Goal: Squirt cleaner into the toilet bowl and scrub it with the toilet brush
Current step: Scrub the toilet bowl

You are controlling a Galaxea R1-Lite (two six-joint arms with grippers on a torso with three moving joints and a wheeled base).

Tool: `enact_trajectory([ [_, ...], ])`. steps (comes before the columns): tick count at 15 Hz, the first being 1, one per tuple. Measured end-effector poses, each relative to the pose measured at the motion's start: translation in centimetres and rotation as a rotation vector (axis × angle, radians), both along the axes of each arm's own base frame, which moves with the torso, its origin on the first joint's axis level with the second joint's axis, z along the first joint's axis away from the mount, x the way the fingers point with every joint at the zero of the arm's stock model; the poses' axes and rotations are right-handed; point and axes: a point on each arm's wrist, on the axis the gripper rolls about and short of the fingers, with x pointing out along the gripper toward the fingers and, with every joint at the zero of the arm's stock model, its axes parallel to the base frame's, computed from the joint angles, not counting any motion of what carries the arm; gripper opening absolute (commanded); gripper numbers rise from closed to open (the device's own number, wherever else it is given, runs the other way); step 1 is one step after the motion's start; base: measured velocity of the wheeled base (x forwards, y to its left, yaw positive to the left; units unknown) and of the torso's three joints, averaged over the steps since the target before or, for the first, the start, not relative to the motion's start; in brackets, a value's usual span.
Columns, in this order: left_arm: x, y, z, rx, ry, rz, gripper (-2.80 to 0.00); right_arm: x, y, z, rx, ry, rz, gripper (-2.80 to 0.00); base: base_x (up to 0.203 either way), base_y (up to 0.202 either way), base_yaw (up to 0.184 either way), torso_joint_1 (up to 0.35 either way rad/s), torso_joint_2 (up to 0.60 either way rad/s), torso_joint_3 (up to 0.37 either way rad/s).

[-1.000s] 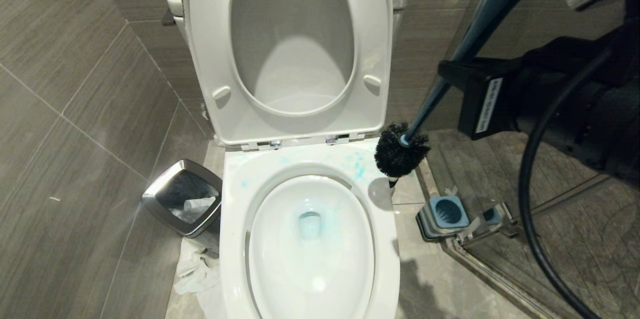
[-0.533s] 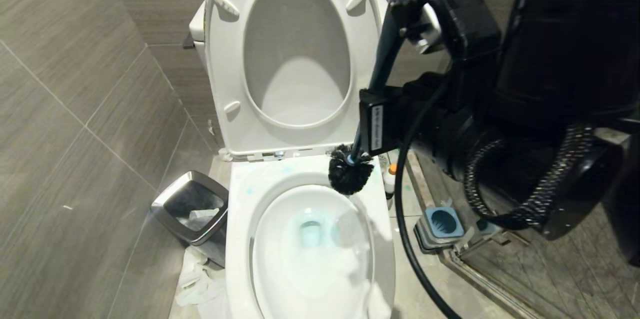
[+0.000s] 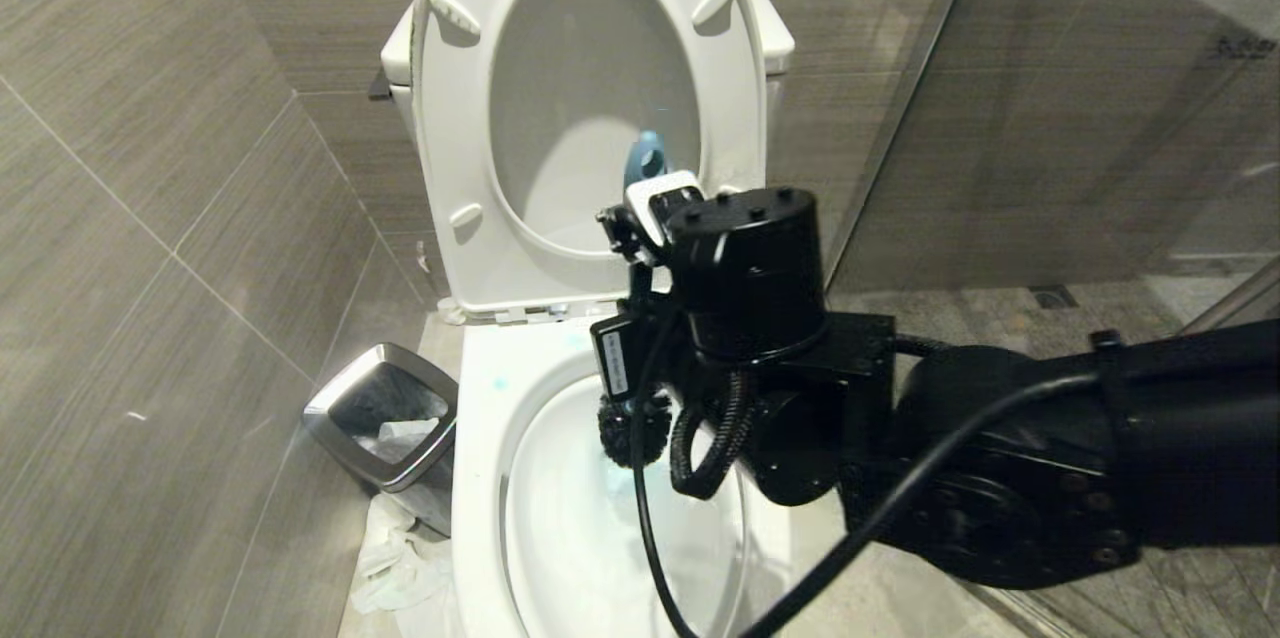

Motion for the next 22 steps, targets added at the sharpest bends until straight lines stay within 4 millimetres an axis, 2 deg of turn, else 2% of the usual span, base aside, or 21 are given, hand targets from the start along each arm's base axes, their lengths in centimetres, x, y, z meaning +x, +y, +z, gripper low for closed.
enact_trajectory([
  [3,0.0,0.0,0.0,0.000,-0.001,-0.001,-2.80,3.4,1.6,-3.1,-0.021,0.033,-0.044,-2.80,0.000,0.000,0.000,0.000,0.00,0.000],
  [6,0.0,0.0,0.0,0.002,-0.002,0.000,-2.80,7.1,2.4,-6.2,-0.041,0.053,-0.098,-2.80,0.000,0.000,0.000,0.000,0.00,0.000],
  [9,0.0,0.0,0.0,0.002,-0.002,-0.001,-2.80,9.5,3.5,-8.8,-0.053,0.064,-0.123,-2.80,0.000,0.000,0.000,0.000,0.00,0.000],
  [13,0.0,0.0,0.0,0.002,-0.002,-0.001,-2.80,10.8,4.7,-12.7,-0.094,0.097,-0.123,-2.80,0.000,0.000,0.000,0.000,0.00,0.000],
  [16,0.0,0.0,0.0,0.004,-0.002,0.000,-2.80,10.6,5.9,-14.8,-0.117,0.113,-0.106,-2.80,0.000,0.000,0.000,0.000,0.00,0.000],
  [20,0.0,0.0,0.0,0.006,-0.001,-0.001,-2.80,10.3,6.6,-16.3,-0.138,0.127,-0.095,-2.80,0.000,0.000,0.000,0.000,0.00,0.000],
  [22,0.0,0.0,0.0,0.007,-0.002,-0.001,-2.80,10.1,6.6,-15.6,-0.132,0.120,-0.092,-2.80,0.000,0.000,0.000,0.000,0.00,0.000],
])
